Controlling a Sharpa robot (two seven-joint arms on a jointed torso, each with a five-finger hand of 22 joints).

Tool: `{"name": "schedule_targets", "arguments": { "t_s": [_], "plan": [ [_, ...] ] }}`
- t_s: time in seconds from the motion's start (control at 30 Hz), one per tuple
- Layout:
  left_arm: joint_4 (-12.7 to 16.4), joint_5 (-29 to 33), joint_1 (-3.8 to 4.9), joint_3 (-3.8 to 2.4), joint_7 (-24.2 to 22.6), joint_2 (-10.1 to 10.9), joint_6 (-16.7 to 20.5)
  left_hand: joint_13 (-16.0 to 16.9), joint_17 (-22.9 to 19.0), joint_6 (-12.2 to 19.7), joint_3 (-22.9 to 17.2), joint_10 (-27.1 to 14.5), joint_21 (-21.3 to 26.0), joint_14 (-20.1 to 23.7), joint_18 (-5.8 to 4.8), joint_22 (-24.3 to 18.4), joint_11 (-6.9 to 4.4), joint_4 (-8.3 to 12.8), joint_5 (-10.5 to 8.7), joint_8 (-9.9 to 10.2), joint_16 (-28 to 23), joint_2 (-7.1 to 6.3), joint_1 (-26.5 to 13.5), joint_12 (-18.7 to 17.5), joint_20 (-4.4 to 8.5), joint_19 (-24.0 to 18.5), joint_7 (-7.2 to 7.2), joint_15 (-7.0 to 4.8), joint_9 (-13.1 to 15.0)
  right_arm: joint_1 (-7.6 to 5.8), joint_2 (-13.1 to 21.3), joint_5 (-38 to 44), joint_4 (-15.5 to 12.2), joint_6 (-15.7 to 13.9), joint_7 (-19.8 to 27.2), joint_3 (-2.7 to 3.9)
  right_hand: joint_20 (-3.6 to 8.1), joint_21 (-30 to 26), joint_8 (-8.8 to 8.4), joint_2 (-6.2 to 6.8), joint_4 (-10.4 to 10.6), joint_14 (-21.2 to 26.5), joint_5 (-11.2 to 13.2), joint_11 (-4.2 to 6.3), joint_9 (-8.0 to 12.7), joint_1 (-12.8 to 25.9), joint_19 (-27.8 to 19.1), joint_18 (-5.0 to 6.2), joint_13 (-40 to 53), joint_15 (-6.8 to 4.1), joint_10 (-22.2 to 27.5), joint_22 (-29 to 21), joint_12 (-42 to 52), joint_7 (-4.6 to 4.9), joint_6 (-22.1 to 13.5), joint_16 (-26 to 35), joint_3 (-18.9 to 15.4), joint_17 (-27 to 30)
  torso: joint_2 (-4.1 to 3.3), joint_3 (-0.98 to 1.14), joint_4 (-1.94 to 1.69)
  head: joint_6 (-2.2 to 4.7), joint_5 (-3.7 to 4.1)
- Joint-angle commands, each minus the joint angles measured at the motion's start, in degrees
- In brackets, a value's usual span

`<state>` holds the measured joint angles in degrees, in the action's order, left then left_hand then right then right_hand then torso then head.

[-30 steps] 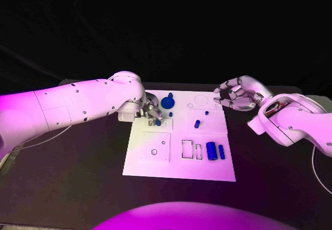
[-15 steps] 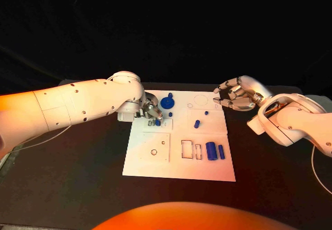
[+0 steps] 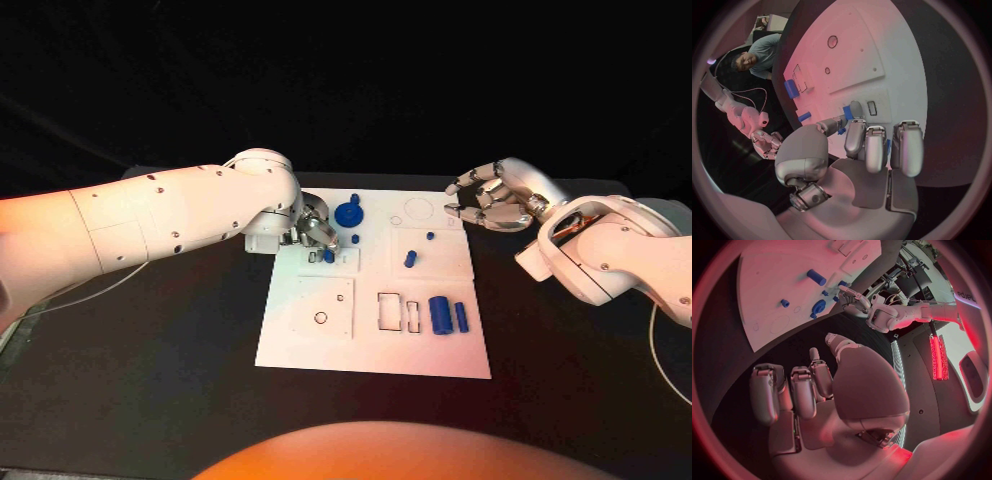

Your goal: Assemble the parts on the task board

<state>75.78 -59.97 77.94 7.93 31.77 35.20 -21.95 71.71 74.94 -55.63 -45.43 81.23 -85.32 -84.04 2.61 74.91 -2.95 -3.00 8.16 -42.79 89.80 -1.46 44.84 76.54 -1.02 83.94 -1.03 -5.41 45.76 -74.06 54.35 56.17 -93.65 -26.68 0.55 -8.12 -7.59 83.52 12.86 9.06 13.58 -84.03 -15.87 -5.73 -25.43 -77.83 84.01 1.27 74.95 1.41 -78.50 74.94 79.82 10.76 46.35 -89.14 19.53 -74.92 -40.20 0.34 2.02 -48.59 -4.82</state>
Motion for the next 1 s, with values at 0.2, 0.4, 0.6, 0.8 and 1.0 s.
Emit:
{"name": "schedule_targets", "arguments": {
  "t_s": [0.2,0.4,0.6,0.8,1.0],
  "plan": [
    [-0.3,-0.2,-0.03,0.01,-0.3,-0.4,0.7,0.2,15.1,-0.3,0.0,0.6,-0.2,-6.0,-0.58,6.2,-0.06,-0.2,0.27,0.3,0.2,1.20,0.5,0.4,0.46,1.8,0.37,-0.46,-0.1,0.05,0.0,0.6,-0.1,0.7,0.3,0.00,0.53,-0.4,0.24,0.18,0.1,-5.3,0.2,0.16,0.1,0.3,2.2,0.56,3.6,-0.22,0.0,9.7,-0.1,-0.25,-0.3,0.2,0.1,-12.6,-0.01,0.01,0.01,-0.06,0.17],
    [-0.4,-0.3,-0.03,0.01,-0.3,-0.4,0.8,0.1,15.1,-0.4,0.0,0.6,-0.2,-6.0,-0.59,6.2,-0.10,0.0,0.13,0.3,0.2,1.52,0.9,0.4,0.49,1.8,0.41,-0.50,-0.1,0.05,0.1,0.6,-0.1,0.8,0.2,0.00,0.53,-0.4,0.24,0.18,0.1,-5.3,0.2,0.16,0.1,0.3,2.2,0.56,3.6,-0.22,0.0,9.7,-0.1,-0.25,-0.3,0.2,0.1,-12.6,0.02,0.00,-0.03,-0.10,0.22],
    [-0.4,-0.3,-0.03,0.01,-0.3,-0.5,0.7,0.2,15.1,-0.4,0.4,0.6,-0.2,-6.0,-0.61,6.3,-0.08,0.2,-0.05,0.3,0.2,1.15,1.1,0.4,0.51,1.9,0.38,-0.51,0.0,0.05,0.1,0.6,-0.2,0.8,0.2,0.00,0.53,-0.4,0.24,0.18,0.1,-5.3,0.2,0.16,0.1,0.3,2.2,0.56,3.6,-0.22,0.0,9.7,-0.1,-0.25,-0.3,0.2,0.1,-12.6,0.03,0.00,-0.03,-0.04,0.20],
    [-0.5,-0.2,-0.03,0.01,-0.3,-0.6,0.4,0.2,15.1,-0.4,1.2,0.6,-0.2,-6.0,-0.61,6.3,-0.06,0.1,-0.10,0.3,0.2,0.47,1.0,0.4,0.52,1.9,0.35,-0.50,0.0,0.05,0.1,0.6,-0.1,0.8,0.2,0.00,0.53,-0.4,0.24,0.18,0.1,-5.3,0.2,0.16,0.1,0.3,2.2,0.56,3.6,-0.22,0.0,9.7,-0.1,-0.25,-0.3,0.2,0.1,-12.6,0.04,-0.02,-0.06,-0.02,0.27],
    [-0.5,-0.2,-0.04,0.01,-0.3,-0.6,0.4,0.4,15.1,-0.6,3.8,0.7,-0.2,-6.0,-0.63,6.4,-0.05,-1.3,-0.01,0.5,0.2,-0.56,0.2,0.4,0.52,1.9,0.34,-0.48,-0.1,0.06,0.1,0.6,-0.1,0.8,0.2,0.00,0.54,-0.4,0.32,0.21,0.2,-5.3,0.3,0.16,0.1,0.4,2.2,0.57,3.5,-0.22,0.0,9.7,-0.2,-0.26,-0.3,0.2,0.1,-12.5,0.03,-0.04,-0.06,0.09,0.27]
  ]
}}
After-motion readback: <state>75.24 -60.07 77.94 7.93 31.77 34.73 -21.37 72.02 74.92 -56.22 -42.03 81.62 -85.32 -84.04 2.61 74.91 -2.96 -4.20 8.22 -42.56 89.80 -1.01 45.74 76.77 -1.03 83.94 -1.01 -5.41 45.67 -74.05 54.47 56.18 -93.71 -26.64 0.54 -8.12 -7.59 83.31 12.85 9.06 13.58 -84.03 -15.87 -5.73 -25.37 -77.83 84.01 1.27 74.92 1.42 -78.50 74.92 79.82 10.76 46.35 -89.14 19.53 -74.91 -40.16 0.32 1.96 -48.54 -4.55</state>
